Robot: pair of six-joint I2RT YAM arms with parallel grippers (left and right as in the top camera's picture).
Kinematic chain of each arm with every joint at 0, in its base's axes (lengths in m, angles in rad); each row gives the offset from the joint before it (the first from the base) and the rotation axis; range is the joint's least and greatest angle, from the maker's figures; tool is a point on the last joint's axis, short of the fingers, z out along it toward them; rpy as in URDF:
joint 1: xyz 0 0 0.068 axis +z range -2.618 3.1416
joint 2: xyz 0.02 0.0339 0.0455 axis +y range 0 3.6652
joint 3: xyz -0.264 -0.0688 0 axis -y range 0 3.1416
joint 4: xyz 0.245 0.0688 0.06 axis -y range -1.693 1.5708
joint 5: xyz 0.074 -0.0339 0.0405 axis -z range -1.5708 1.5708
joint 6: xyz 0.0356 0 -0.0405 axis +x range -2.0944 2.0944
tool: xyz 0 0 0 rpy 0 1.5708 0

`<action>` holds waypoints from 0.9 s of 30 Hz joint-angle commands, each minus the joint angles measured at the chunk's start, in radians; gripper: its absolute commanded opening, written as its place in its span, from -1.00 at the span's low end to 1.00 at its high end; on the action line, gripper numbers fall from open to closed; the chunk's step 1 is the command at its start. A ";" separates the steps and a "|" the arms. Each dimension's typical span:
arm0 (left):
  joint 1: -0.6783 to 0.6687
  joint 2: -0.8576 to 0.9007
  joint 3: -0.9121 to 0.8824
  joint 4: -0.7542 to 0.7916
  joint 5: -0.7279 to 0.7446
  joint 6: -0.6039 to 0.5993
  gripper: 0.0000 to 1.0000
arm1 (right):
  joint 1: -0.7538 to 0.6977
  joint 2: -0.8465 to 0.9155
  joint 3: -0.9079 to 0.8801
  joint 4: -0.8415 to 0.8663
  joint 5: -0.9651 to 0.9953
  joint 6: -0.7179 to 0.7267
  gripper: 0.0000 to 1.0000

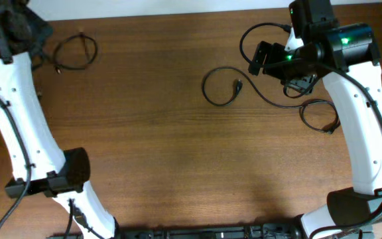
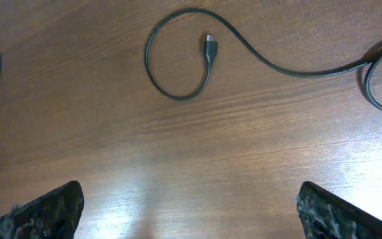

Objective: Untangle cables

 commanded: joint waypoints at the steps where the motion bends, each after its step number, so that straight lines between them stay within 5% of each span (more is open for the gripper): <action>1: 0.026 -0.055 0.003 0.000 -0.019 -0.017 -1.00 | 0.002 0.003 -0.003 0.000 0.013 0.001 0.99; 8: 0.158 -0.069 -0.011 0.000 0.169 -0.092 -1.00 | 0.002 0.003 -0.003 0.000 0.013 0.001 0.99; 14: 0.332 -0.069 -0.376 0.000 0.169 -0.222 -1.00 | 0.002 0.003 -0.003 0.000 0.013 0.001 0.99; 20: 0.400 -0.069 -0.557 0.005 0.168 -0.249 -1.00 | 0.002 0.003 -0.003 0.000 0.013 0.001 0.99; 27: 0.400 -0.069 -0.806 0.260 0.185 -0.241 -1.00 | 0.002 0.003 -0.003 0.000 0.013 0.001 0.99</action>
